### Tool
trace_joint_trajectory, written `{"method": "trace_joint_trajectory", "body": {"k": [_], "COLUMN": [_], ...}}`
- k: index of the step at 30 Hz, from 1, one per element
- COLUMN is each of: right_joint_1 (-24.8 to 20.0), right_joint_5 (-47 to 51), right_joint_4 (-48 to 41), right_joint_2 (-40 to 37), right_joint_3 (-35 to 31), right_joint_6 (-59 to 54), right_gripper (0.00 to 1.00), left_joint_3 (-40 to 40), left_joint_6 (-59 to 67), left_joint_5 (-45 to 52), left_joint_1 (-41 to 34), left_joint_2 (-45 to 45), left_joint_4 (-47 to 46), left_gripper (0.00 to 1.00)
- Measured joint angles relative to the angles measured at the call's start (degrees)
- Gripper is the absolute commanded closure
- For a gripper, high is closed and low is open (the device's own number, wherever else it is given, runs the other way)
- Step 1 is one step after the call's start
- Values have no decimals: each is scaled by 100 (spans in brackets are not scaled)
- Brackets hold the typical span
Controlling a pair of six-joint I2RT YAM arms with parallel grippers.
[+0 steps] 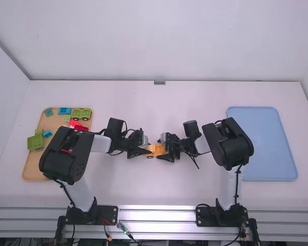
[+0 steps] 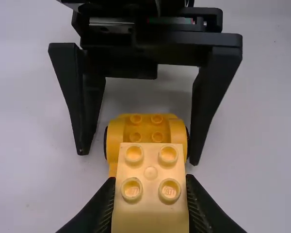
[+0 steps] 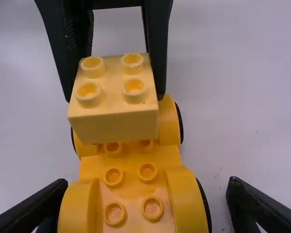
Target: Assemble lego blocks to make yellow taxi
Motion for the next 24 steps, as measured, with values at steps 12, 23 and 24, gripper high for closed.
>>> {"method": "trace_joint_trajectory", "body": {"k": [12,23,24], "right_joint_1": [0,-2,-2], "right_joint_5": [0,-2,-2], "right_joint_4": [-20,-20,-20], "right_joint_2": [0,0,0], "right_joint_3": [-2,0,0], "right_joint_6": [2,2,-4], "right_gripper": [36,14,11], "left_joint_3": [0,2,2], "left_joint_6": [-24,-240,-262], "left_joint_5": [-190,-208,-208], "left_joint_1": [-15,-17,-17], "left_joint_2": [57,57,57], "left_joint_4": [20,72,101], "left_gripper": [90,94,94]}}
